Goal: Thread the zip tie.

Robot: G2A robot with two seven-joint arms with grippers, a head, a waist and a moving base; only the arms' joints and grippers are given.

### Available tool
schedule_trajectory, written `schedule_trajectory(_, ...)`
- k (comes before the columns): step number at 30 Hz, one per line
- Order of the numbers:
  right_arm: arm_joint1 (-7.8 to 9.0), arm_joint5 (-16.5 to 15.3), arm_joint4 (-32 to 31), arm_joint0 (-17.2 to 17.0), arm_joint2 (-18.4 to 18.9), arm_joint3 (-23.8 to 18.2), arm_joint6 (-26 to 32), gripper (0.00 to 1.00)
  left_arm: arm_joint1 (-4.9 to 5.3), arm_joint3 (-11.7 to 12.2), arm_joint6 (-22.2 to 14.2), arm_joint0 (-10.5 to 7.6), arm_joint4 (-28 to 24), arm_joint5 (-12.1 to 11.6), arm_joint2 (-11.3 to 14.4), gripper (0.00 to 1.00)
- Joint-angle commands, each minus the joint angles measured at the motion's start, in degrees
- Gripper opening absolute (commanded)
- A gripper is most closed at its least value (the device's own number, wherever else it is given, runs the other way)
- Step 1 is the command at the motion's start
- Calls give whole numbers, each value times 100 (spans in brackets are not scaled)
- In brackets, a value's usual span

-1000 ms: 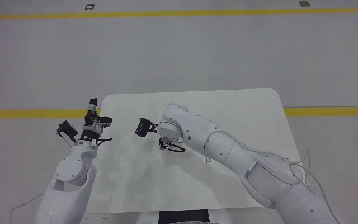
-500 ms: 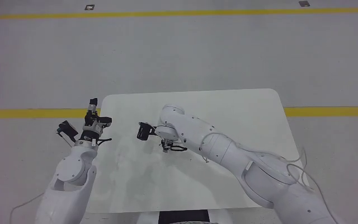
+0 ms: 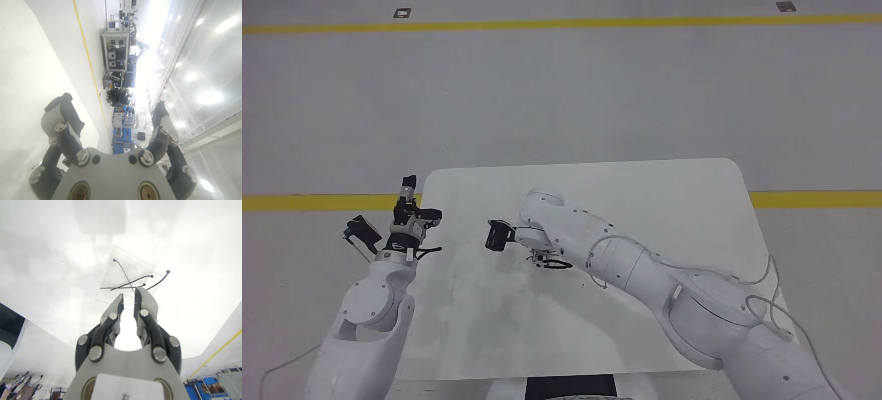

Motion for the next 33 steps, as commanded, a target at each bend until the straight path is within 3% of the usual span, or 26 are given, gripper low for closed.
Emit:
schedule_trajectory(1,-37,0,-37,-7,-73,77,-97,0,0,0,0,0,0,0,0,100)
schedule_trajectory(5,-101,0,-53,-23,-203,243,-280,0,0,0,0,0,0,0,0,100)
schedule_trajectory(15,-287,0,-23,-28,-412,660,-537,18,0,0,0,0,0,0,0,100)
schedule_trajectory(26,-493,0,-116,-119,-412,936,-591,16,0,0,0,0,0,0,0,100)
schedule_trajectory(33,-612,0,-169,-170,-412,1103,-605,20,0,0,0,0,0,0,0,100)
